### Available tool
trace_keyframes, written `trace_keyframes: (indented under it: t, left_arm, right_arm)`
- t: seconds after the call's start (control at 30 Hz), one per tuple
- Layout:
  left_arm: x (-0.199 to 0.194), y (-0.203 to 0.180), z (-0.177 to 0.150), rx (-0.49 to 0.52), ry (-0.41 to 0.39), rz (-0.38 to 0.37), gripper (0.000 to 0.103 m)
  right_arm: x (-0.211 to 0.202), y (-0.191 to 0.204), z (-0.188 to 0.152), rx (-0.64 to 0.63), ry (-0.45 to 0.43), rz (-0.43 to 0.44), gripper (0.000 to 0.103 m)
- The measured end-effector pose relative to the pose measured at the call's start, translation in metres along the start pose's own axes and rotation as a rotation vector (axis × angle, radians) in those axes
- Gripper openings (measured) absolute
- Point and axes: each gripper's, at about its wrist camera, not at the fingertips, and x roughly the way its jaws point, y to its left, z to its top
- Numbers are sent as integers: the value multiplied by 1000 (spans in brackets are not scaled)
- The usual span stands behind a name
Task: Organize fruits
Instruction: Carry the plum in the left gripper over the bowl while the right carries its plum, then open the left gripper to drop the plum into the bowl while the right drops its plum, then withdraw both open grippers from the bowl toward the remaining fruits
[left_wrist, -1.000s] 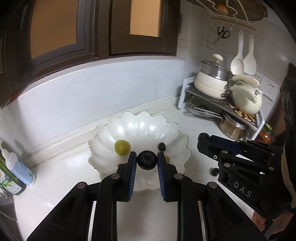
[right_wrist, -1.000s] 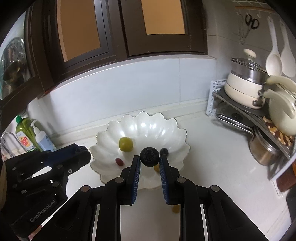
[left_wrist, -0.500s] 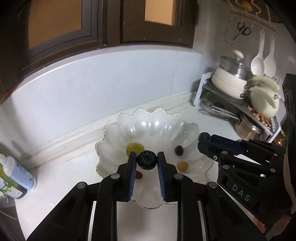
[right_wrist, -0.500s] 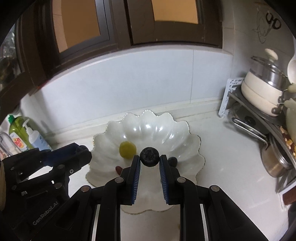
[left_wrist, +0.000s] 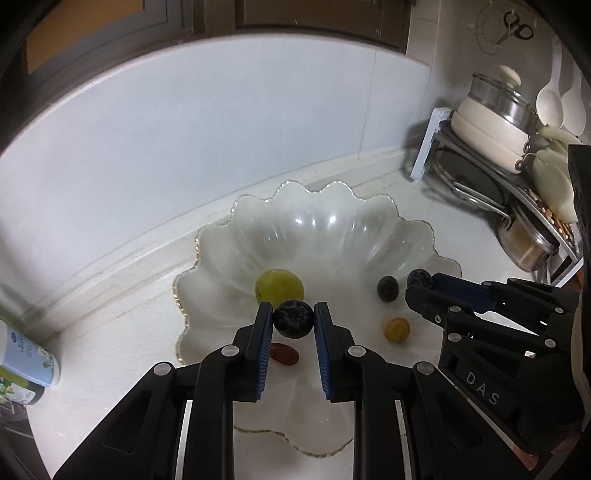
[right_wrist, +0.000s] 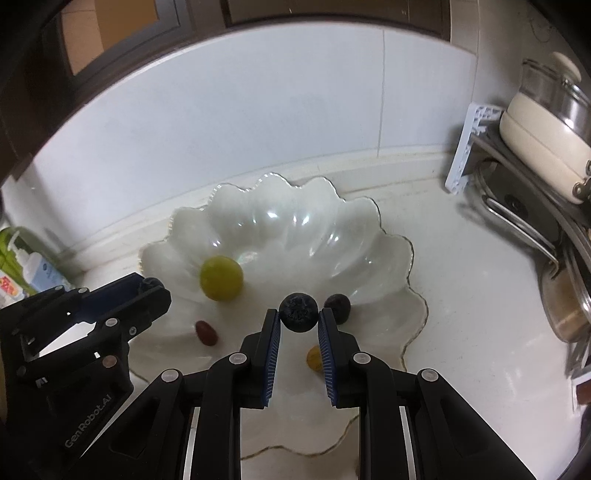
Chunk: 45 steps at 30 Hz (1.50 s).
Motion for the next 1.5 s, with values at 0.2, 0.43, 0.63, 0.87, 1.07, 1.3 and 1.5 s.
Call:
trace_keyframes:
  t: [0.2, 0.43, 0.63, 0.87, 1.07, 1.3, 1.5]
  left_arm:
    - [16, 1, 3, 2, 35, -1, 24]
    - [21, -1, 3, 10, 42, 35, 55]
    - [12, -2, -1, 17, 18, 62, 68]
    - [-14, -16, -2, 61, -65, 75, 68]
    - [-36, -34, 0, 83, -133, 91, 68]
    - [-64, -67, -6, 178, -259, 76, 68]
    - [-82, -93, -11, 270, -296, -1, 67]
  right_arm:
    - [14, -7, 2, 30, 39, 11, 23]
    - [16, -10, 0, 41, 46, -14, 37]
    - [6, -16, -5, 44, 24, -47, 37]
    - [-25, -26, -11, 56, -32, -76, 37]
    - [-58, -37, -17, 73, -93, -93, 37]
    - [-93, -52, -30, 96, -157, -134, 37]
    - [-119, -65, -48, 110, -201, -183, 37]
